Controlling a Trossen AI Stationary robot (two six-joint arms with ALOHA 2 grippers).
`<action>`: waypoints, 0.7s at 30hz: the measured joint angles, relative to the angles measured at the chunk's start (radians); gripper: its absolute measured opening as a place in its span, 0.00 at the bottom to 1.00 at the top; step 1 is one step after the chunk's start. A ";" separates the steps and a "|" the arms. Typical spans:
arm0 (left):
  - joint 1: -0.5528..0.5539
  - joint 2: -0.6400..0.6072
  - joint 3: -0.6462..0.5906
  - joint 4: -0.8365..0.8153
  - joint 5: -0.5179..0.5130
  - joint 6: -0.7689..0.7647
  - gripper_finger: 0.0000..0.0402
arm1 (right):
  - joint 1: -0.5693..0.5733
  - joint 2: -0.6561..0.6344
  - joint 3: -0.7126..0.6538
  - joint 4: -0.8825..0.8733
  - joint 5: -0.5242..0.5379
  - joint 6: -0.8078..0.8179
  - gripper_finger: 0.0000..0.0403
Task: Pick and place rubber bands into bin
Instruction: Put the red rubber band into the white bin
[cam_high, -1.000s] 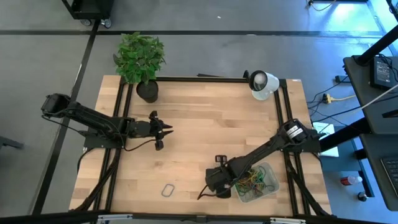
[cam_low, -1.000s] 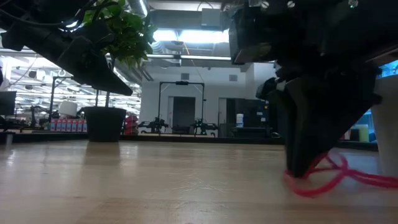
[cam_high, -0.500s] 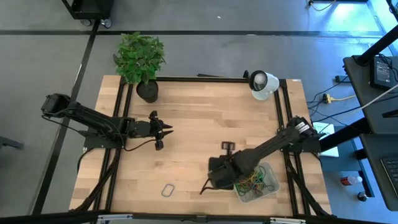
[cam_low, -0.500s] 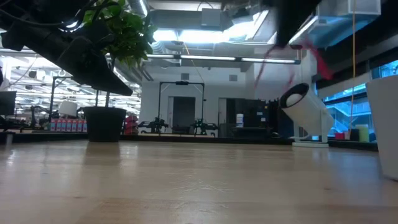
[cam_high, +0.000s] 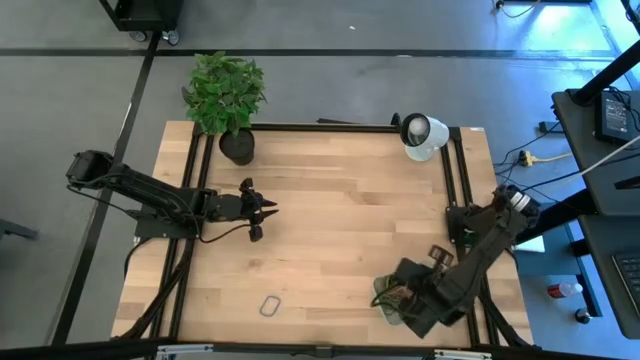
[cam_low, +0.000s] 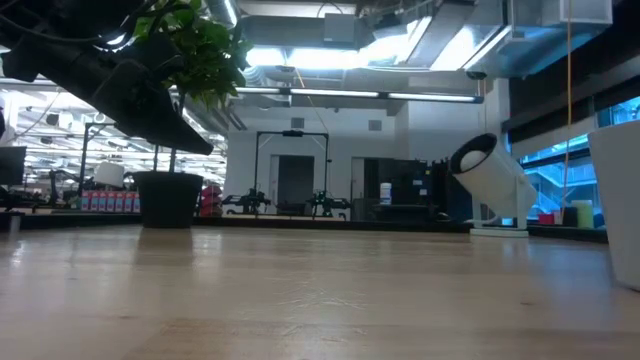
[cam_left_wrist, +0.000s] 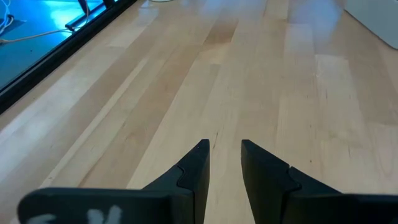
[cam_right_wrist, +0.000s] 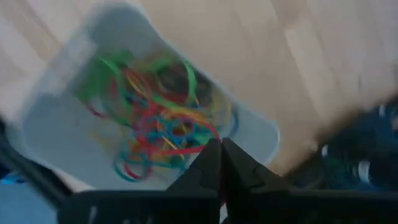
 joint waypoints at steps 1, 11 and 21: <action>0.000 0.000 0.000 0.000 0.000 0.000 0.21 | 0.014 -0.001 -0.035 0.012 -0.019 0.032 0.00; 0.000 0.000 0.000 0.010 0.000 -0.003 0.21 | 0.028 -0.081 -0.433 0.501 -0.038 0.035 0.00; 0.000 0.000 0.000 0.010 0.000 -0.018 0.21 | -0.003 -0.222 -0.510 0.549 -0.036 0.096 0.22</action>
